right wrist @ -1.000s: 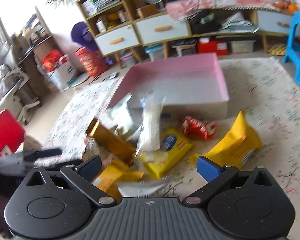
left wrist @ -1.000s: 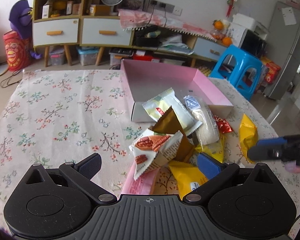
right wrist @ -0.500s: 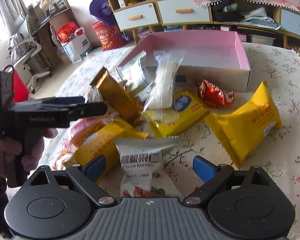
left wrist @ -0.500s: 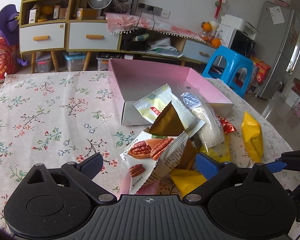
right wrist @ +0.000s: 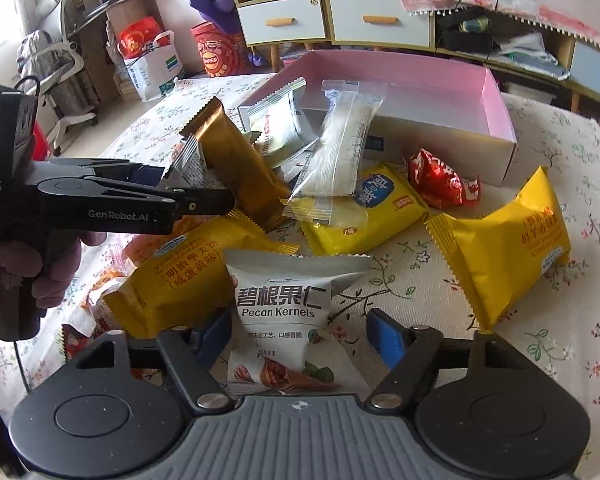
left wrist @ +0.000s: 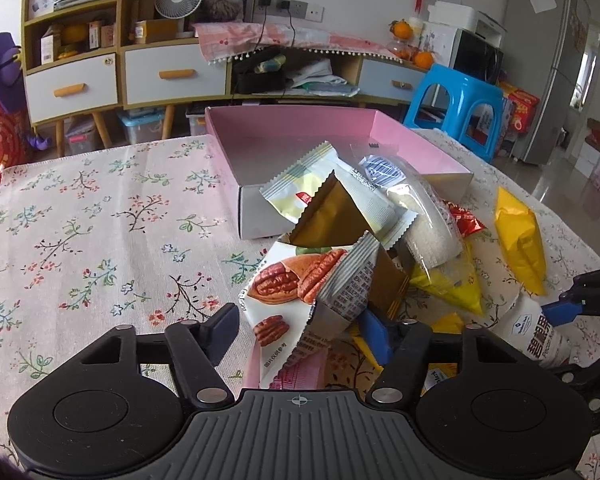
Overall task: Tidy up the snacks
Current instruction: 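Grasp a white pecan bag with the left tool while the right tool grasps another pecan bag, then carry both pecan bags into the pink box and open both tools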
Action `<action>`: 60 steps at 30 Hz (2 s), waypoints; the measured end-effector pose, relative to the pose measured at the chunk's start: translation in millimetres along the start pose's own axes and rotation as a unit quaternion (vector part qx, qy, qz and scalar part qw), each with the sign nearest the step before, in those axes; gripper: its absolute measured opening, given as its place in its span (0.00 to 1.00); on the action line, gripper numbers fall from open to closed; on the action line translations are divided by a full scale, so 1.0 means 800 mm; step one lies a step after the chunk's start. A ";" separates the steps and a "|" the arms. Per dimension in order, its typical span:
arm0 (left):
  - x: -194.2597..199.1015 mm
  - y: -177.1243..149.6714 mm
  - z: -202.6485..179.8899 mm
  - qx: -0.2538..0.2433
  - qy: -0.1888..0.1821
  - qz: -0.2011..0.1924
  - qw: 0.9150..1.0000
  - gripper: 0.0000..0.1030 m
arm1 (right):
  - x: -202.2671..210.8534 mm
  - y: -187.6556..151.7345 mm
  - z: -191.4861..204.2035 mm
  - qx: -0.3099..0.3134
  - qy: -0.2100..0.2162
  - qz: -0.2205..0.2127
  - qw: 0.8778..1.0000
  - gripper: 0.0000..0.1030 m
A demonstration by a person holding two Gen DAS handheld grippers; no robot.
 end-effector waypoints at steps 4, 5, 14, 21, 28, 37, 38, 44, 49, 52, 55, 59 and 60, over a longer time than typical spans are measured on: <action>0.000 0.001 -0.004 -0.011 0.013 -0.001 1.000 0.46 | -0.001 0.005 0.000 -0.008 -0.002 -0.004 1.000 0.38; 0.001 0.001 -0.004 -0.014 0.016 -0.001 1.000 0.44 | -0.001 0.006 -0.001 -0.010 -0.003 -0.004 1.000 0.33; 0.015 0.003 -0.002 -0.007 0.029 0.000 1.000 0.42 | 0.001 0.016 -0.009 -0.029 0.001 -0.004 1.000 0.31; 0.037 0.002 -0.005 -0.002 0.036 0.003 0.999 0.42 | 0.014 0.031 -0.018 -0.042 0.015 -0.021 0.999 0.31; 0.060 0.003 -0.009 0.007 0.053 0.005 0.999 0.42 | 0.015 0.059 -0.033 -0.065 0.021 -0.037 0.997 0.31; 0.080 0.029 0.000 0.054 0.052 -0.024 0.997 0.42 | 0.008 0.107 -0.080 -0.142 0.015 -0.059 0.988 0.31; 0.082 0.034 0.001 0.058 0.052 -0.030 0.997 0.42 | 0.006 0.112 -0.086 -0.150 0.013 -0.062 0.987 0.31; 0.077 0.064 0.000 0.063 0.061 -0.054 0.995 0.42 | -0.013 0.138 -0.109 -0.196 0.018 -0.072 0.978 0.31; 0.059 0.088 -0.001 0.066 0.058 -0.059 0.994 0.42 | -0.027 0.146 -0.121 -0.222 0.022 -0.076 0.972 0.31; 0.042 0.106 0.000 0.069 0.057 -0.058 0.994 0.42 | -0.039 0.149 -0.128 -0.231 0.024 -0.074 0.970 0.31; 0.021 0.123 -0.001 0.068 0.058 -0.054 0.995 0.42 | -0.053 0.150 -0.135 -0.235 0.016 -0.070 0.969 0.31; -0.015 0.147 -0.005 0.065 0.064 -0.042 0.995 0.42 | -0.066 0.153 -0.148 -0.251 0.008 -0.070 0.965 0.31; -0.025 0.153 -0.006 0.065 0.068 -0.039 0.995 0.42 | -0.068 0.155 -0.151 -0.255 0.008 -0.071 0.964 0.32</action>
Point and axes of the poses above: each gripper's, at about its wrist camera, not at the fingertips, and x roughly against the way its jaws point, z to its left, y to its top, the point moved 1 cm from there along -x, roughly the way its jaws point, and after that the axes turned 9 degrees about -y, right-handed, at the moved point
